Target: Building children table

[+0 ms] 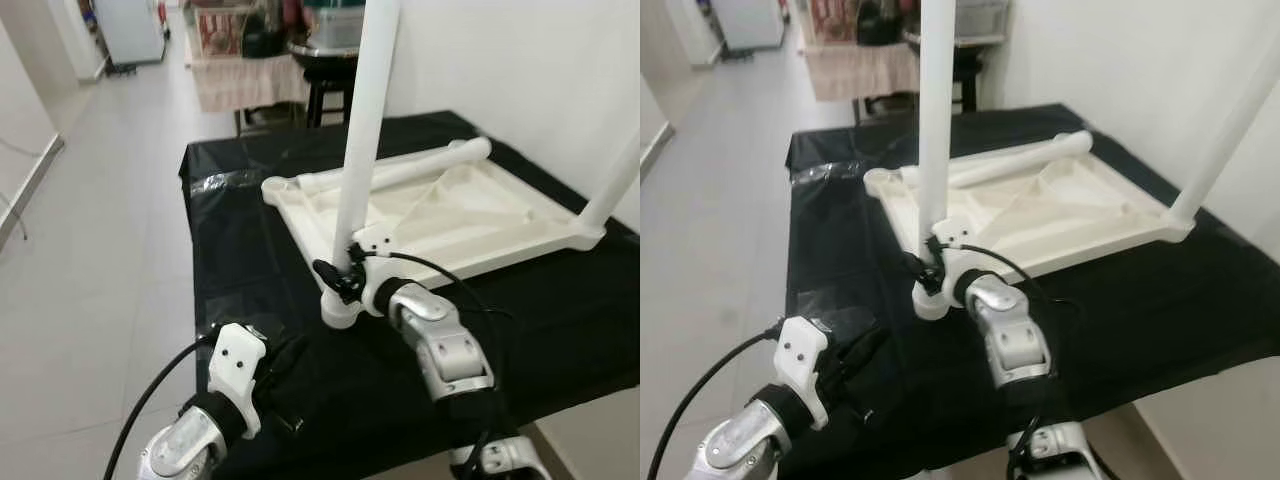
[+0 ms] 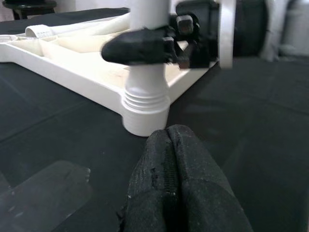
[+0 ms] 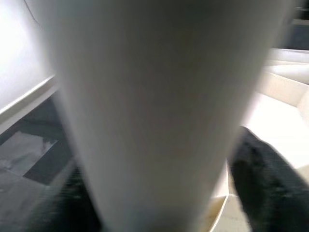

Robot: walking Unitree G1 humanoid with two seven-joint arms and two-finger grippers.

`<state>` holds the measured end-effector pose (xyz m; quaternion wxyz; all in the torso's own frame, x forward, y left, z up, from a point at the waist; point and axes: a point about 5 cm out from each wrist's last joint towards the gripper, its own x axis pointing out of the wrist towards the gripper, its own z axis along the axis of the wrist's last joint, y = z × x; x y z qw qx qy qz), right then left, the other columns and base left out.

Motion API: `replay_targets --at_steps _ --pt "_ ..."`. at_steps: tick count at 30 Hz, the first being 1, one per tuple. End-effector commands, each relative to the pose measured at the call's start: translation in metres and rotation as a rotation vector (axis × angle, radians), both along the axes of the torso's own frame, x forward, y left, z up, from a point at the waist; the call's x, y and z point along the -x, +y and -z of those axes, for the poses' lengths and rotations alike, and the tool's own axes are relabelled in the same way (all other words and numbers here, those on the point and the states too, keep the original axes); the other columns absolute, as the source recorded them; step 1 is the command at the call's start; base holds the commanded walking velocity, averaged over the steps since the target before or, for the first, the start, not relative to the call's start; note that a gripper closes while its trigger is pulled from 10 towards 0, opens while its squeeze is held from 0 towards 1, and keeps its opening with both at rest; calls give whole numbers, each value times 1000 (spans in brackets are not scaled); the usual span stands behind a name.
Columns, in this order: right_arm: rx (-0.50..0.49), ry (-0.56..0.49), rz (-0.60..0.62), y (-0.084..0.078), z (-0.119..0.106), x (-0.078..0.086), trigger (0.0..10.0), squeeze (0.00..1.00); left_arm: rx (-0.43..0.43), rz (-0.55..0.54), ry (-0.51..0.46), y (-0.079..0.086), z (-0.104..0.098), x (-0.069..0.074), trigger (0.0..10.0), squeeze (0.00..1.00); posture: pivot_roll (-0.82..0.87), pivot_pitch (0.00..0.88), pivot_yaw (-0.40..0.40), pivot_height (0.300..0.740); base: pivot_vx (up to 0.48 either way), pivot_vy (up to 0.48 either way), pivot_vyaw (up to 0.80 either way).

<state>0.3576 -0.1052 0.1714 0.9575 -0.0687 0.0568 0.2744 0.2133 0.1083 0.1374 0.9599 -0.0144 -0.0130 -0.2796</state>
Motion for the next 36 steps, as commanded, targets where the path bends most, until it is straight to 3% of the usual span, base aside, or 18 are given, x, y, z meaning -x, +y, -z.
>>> replay_targets --at_steps 1,2,3,5,6,9,11,14,17,26,29,35,36 --pt "-58 -68 -75 -9 -21 -14 10000 0 11 -2 -4 -1 -3 1 10000 0 46 79 -29 740 0 0 0" --pt "-58 -68 -75 -9 -21 -14 10000 0 11 -2 -4 -1 -3 1 10000 0 46 79 -29 740 0 0 0" --pt "-102 -81 -200 -9 -31 -18 10000 0 7 -10 -11 -1 -4 2 10000 0 46 79 -29 740 0 0 0" --pt "-116 -83 -242 -9 -34 -19 10000 0 6 -13 -13 -1 -4 2 10000 0 49 78 -35 740 0 0 0" --pt "-82 -82 -345 -10 -34 -19 10000 0 3 -21 -17 -1 -4 3 10000 0 57 78 -41 740 0 0 0" --pt "-63 -78 -375 -10 -33 -19 10000 0 3 -23 -17 -1 -5 4 10000 0 57 78 -41 740 0 0 0" --pt "0 1 -535 -15 -22 -16 10000 0 3 -45 -21 -1 -6 8 10000 0 69 77 -60 740 0 0 0" --pt "26 45 -554 -19 -17 -17 10000 0 8 -52 -21 -2 -6 8 10000 0 70 75 -65 740 0 0 0" --pt "77 63 -485 -23 -11 -24 0 0 16 -49 -22 -4 -6 6 10000 0 64 76 -73 740 0 0 0" --pt "18 54 -516 -23 -9 -24 0 0 12 -39 -28 -6 -7 6 10000 0 56 77 -67 740 0 0 0" --pt "14 37 -525 -30 -10 -23 0 0 8 -37 -30 -4 -7 6 10000 0 61 77 -56 740 0 0 0" --pt "46 -12 -425 -50 -8 -21 0 0 15 -24 -25 -7 -7 2 10000 0 29 79 -51 740 0 0 0" --pt "57 1 -264 -53 2 -21 0 0 13 -24 -22 -7 -6 1 10000 0 26 77 -49 740 0 0 0"
